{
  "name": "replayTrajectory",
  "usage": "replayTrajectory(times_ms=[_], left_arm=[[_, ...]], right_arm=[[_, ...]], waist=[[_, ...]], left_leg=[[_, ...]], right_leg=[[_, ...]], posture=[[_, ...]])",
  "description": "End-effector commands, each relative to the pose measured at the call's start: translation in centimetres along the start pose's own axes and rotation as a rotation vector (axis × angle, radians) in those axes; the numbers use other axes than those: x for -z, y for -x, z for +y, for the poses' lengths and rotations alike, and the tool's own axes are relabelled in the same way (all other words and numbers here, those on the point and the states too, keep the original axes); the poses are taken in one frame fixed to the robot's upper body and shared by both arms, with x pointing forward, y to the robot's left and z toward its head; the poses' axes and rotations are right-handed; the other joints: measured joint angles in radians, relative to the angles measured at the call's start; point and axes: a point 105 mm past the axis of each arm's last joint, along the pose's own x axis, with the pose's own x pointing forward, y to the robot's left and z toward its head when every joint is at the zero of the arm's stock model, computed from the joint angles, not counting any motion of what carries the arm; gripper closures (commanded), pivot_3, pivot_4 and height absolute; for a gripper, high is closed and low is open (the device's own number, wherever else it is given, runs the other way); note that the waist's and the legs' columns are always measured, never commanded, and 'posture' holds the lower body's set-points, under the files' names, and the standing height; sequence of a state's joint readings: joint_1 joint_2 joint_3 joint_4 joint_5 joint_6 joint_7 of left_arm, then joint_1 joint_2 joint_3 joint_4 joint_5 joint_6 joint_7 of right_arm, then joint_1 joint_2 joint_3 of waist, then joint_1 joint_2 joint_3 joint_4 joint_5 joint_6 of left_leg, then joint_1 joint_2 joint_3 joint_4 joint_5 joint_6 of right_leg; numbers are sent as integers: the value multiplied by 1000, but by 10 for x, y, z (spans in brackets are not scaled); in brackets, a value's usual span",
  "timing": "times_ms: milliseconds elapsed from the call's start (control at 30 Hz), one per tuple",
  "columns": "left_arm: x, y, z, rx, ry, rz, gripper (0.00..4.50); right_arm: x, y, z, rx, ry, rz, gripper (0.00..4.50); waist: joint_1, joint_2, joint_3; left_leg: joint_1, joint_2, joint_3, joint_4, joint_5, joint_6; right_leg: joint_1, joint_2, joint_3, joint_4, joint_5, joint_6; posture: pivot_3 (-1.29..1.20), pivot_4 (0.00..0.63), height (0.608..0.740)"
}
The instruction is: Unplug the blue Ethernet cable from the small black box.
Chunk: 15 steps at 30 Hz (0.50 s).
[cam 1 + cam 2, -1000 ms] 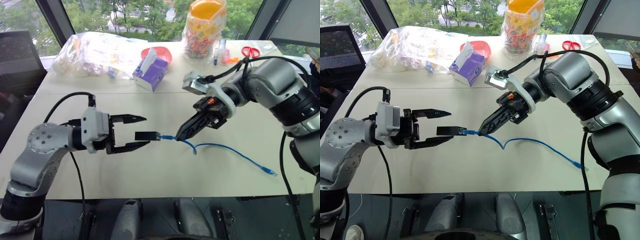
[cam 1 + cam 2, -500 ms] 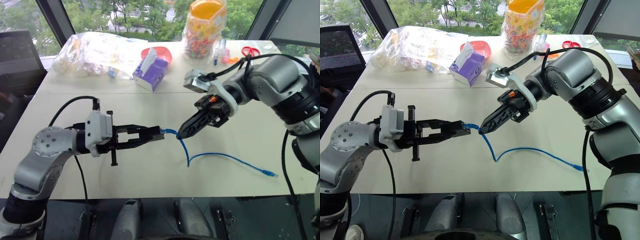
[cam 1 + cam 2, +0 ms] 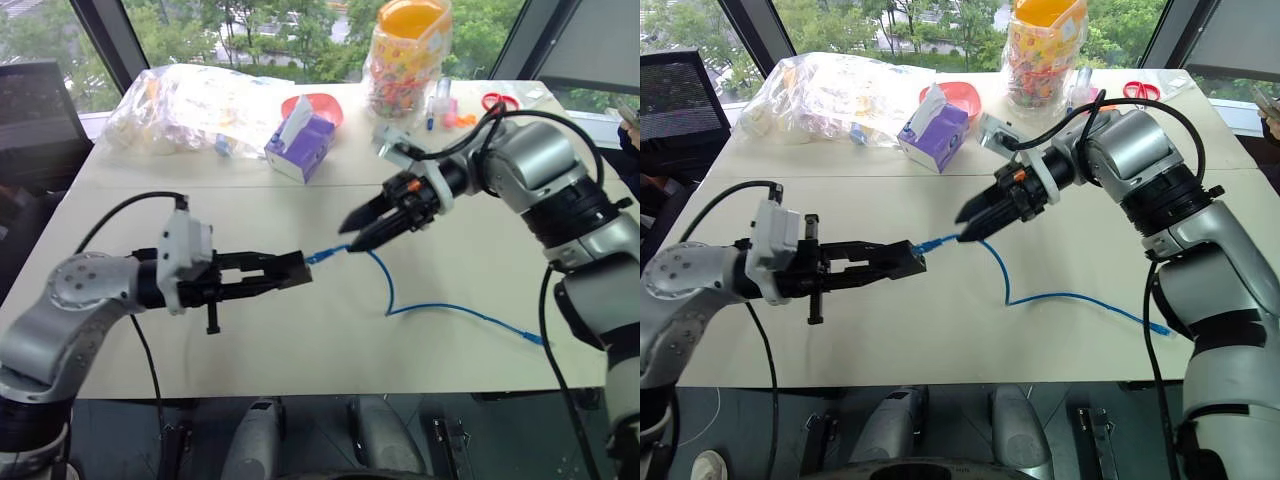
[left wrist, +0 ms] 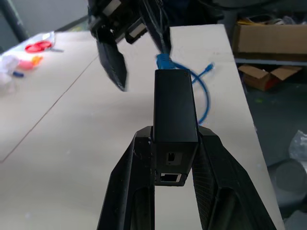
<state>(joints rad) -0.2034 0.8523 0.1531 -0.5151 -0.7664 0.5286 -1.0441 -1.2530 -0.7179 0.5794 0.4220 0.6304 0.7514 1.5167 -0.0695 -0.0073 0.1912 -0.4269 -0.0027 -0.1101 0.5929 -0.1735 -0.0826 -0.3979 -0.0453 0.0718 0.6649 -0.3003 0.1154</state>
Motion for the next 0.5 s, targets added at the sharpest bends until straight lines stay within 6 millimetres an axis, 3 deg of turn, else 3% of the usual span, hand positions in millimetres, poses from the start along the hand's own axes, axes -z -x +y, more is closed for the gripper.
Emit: replayTrajectory(times_ms=[33,200,333,500], left_arm=[[-7,12,0,27,98,-1,4027],[-18,18,22,-38,93,-22,4027],[-18,16,24,-30,76,-11,4027],[-20,15,26,-37,64,-19,4027]], right_arm=[[-34,15,-4,125,240,-137,1817],[-45,11,6,139,408,-218,1817],[-41,10,24,64,423,-205,1817],[-36,-2,30,81,482,-209,1817]], waist=[[0,0,0],[7,-1,1],[5,-1,1],[1,-1,1]], left_leg=[[0,0,0,0,0,0],[0,0,-1,0,0,0],[0,0,0,0,0,0],[0,0,-1,-1,0,0]], right_leg=[[0,0,0,0,0,0],[1,0,-1,0,0,0],[1,-1,0,0,0,0],[1,0,-1,0,0,0]], posture=[[0,150,740],[0,150,740],[0,150,740],[0,150,740]])
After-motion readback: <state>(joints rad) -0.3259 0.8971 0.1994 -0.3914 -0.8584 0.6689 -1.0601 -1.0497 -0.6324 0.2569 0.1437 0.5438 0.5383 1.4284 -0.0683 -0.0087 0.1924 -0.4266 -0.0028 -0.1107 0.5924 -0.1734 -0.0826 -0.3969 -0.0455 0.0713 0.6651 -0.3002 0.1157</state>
